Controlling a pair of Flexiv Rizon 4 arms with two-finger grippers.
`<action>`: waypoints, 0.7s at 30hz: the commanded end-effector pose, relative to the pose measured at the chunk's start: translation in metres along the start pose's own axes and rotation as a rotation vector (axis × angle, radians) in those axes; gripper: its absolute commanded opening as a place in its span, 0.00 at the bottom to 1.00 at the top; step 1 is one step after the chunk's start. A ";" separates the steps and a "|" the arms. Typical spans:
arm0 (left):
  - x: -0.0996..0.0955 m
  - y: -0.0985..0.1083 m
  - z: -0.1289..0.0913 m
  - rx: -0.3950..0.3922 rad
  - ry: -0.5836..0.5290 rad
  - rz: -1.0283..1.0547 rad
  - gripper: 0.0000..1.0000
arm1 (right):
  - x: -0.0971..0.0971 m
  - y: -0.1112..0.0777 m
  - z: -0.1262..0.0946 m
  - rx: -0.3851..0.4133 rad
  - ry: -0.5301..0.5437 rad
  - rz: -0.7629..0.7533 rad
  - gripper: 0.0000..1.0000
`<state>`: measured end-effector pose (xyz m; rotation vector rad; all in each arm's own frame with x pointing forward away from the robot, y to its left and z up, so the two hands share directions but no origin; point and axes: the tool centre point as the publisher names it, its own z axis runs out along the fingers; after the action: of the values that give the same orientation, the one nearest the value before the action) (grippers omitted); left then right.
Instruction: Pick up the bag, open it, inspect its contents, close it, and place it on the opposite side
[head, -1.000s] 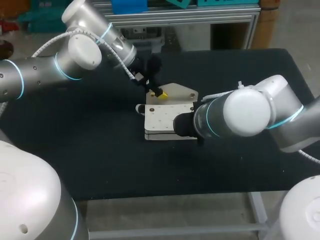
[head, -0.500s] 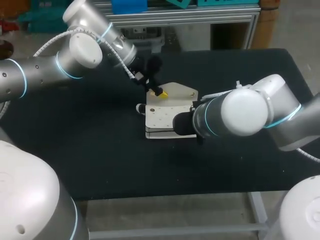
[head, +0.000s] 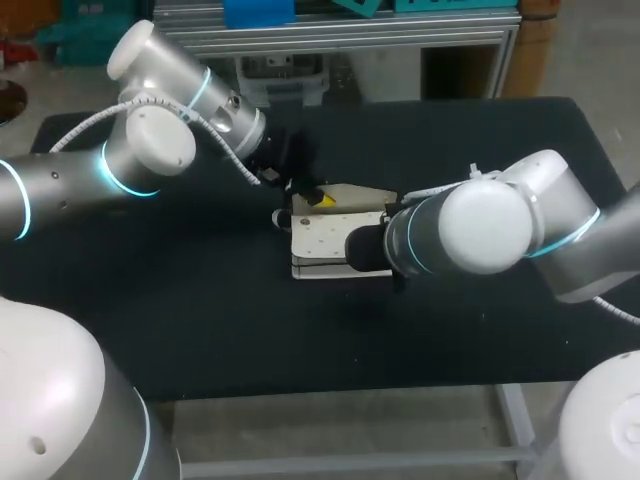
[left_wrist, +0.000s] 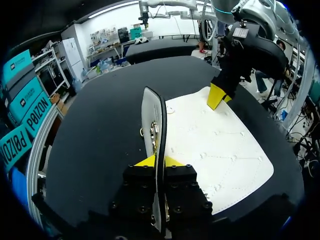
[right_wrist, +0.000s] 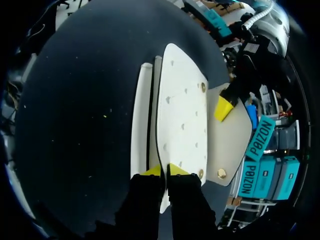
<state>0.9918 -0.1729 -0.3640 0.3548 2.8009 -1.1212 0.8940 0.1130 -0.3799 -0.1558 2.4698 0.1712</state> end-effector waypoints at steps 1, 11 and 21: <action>0.040 0.001 0.006 0.008 -0.191 0.044 0.00 | 0.003 -0.001 0.004 -0.005 -0.161 0.000 0.00; 0.044 -0.005 -0.002 -0.011 -0.230 0.014 0.53 | 0.003 -0.001 0.004 -0.005 -0.161 0.000 0.00; 0.034 -0.012 -0.020 0.010 -0.237 0.006 0.60 | 0.003 -0.001 0.004 -0.005 -0.161 0.000 0.00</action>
<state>0.9581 -0.1632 -0.3487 0.2177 2.5959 -1.0967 0.8947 0.1136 -0.3800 -0.1548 2.4686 0.1693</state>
